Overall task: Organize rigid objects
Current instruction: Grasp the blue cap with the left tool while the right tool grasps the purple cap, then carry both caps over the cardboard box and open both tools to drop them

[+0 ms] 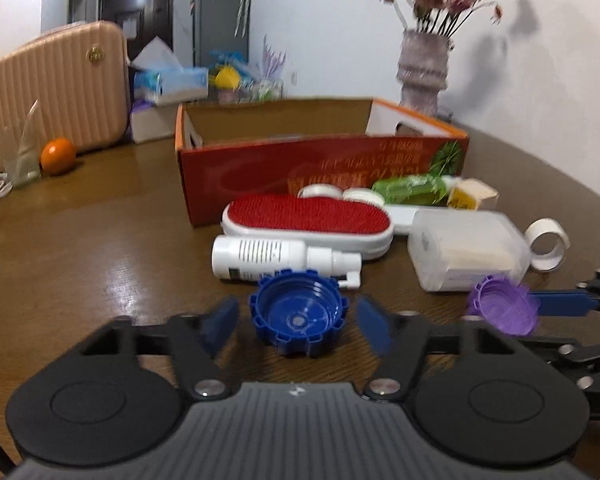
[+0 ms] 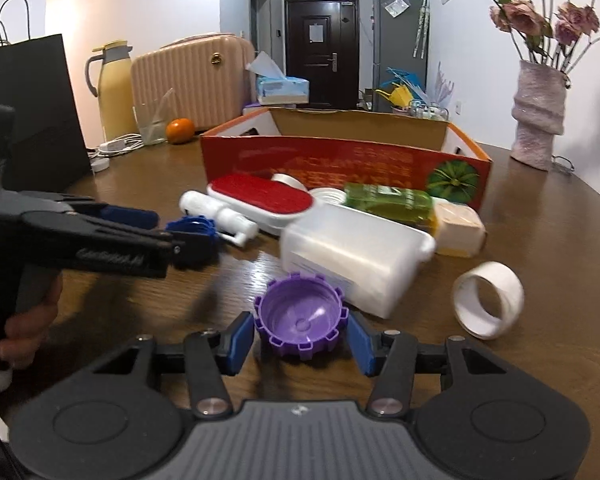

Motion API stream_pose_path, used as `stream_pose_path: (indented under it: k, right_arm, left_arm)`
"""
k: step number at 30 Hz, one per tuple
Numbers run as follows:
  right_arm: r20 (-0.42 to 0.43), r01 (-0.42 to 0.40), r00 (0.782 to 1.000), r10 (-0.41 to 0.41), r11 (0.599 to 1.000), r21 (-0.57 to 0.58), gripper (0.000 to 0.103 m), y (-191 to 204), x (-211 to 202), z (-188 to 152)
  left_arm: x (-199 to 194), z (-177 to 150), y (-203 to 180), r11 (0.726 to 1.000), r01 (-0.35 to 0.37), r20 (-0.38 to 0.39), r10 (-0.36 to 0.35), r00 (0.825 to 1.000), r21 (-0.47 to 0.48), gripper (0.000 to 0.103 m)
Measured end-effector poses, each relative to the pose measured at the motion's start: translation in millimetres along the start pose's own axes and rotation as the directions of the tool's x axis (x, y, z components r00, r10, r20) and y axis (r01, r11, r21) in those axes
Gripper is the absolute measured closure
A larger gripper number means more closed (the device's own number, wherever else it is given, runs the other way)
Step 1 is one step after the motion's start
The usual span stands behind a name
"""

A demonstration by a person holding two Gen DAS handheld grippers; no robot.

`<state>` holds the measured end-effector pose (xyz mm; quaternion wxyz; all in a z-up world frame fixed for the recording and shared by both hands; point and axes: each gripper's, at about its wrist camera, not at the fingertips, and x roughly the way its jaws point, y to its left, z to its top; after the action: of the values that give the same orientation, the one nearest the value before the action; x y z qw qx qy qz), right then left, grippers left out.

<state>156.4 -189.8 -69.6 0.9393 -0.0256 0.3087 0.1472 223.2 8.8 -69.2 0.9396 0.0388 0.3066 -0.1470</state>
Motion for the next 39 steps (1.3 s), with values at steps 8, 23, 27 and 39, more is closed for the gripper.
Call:
stream_pose_path:
  k: [8,23,27,39]
  right_arm:
    - [0.034,-0.018,0.999,0.017,1.0,0.01,0.057,-6,2,-6]
    - [0.171,0.003,0.985,-0.001,1.0,-0.009,0.057,25,-75,-19]
    - [0.23,0.033,0.973,-0.025,0.999,-0.032,0.057,34,-101,-21]
    - [0.326,0.126,0.939,-0.105,0.991,-0.044,0.057,29,-122,-8]
  left_arm:
    - [-24,-11,-18,0.996,-0.085,0.054,0.083,0.995,0.026,0.047]
    - [-140,-42,-57,0.993,-0.109,0.237,0.096,0.967,0.044,0.047]
    - [-168,-48,-62,0.992,-0.118,0.299,0.1,0.949,0.043,0.047]
    - [-190,-38,-66,0.984,-0.168,0.444,0.124,0.887,0.061,0.047]
